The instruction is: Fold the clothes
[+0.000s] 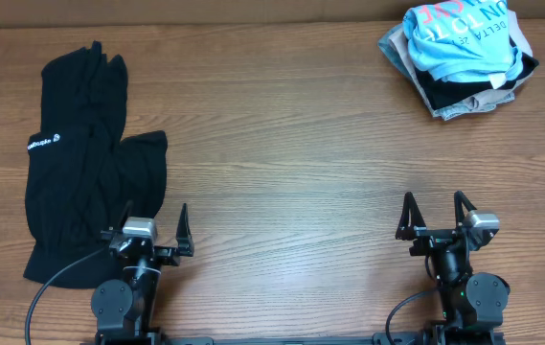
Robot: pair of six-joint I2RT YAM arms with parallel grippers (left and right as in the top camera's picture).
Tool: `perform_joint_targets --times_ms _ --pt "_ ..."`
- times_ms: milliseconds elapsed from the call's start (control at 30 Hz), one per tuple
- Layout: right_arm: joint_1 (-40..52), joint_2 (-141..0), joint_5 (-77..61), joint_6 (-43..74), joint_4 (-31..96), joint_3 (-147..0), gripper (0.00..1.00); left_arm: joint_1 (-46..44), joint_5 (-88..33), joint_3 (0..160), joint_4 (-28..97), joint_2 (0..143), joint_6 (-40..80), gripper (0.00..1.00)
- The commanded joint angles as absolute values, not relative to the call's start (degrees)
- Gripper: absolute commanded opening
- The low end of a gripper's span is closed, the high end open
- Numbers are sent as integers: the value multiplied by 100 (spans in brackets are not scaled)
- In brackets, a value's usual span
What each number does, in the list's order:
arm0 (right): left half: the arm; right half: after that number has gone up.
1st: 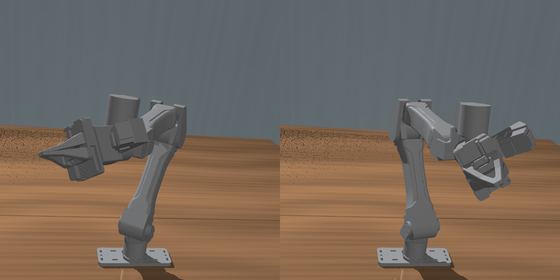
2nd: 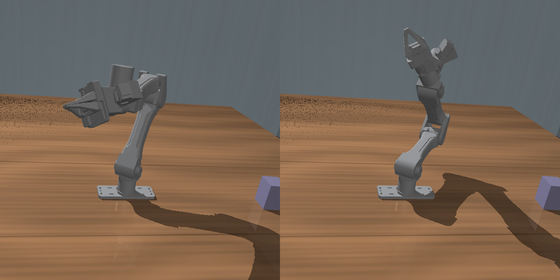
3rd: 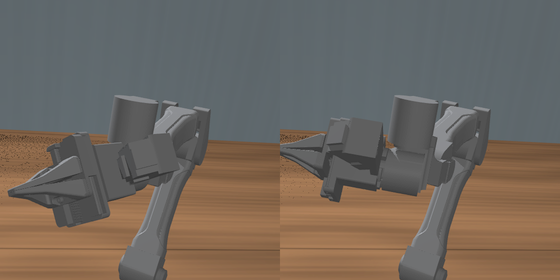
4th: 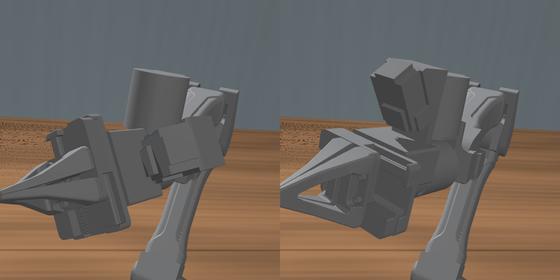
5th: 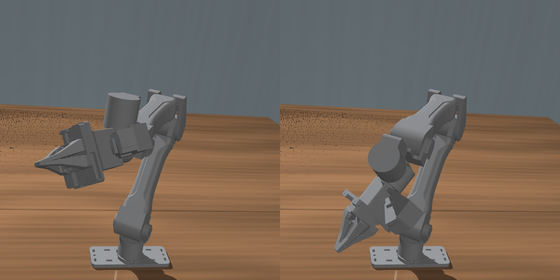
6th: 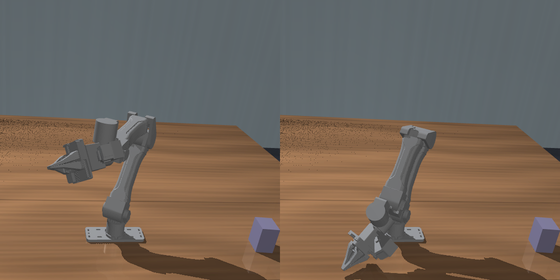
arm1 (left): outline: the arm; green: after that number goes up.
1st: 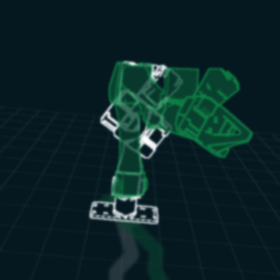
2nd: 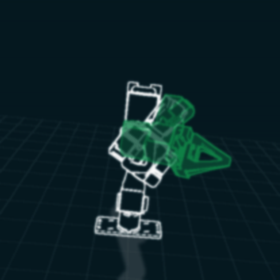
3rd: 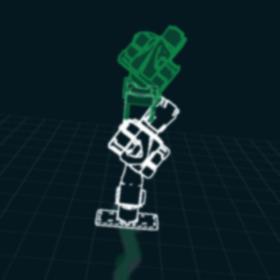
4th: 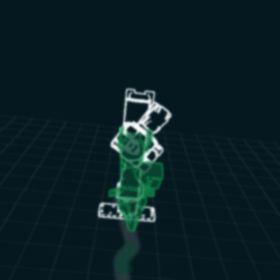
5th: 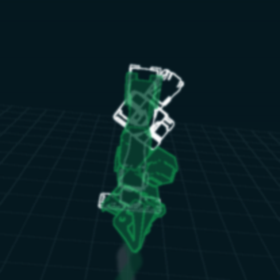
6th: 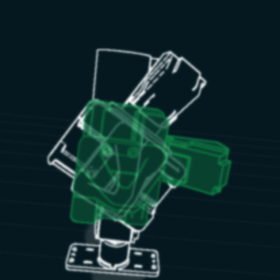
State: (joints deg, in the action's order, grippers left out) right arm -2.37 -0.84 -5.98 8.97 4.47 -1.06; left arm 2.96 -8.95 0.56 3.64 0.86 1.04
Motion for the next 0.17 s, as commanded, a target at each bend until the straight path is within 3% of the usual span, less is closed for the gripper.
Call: perform_joint_targets --times_ms 0,133 --pt "-270 -16 -561 893 414 -45 100 261 -840 27 362 23 -23 100" --pt "-270 -16 -561 893 414 -45 100 261 -840 27 362 23 -25 100"
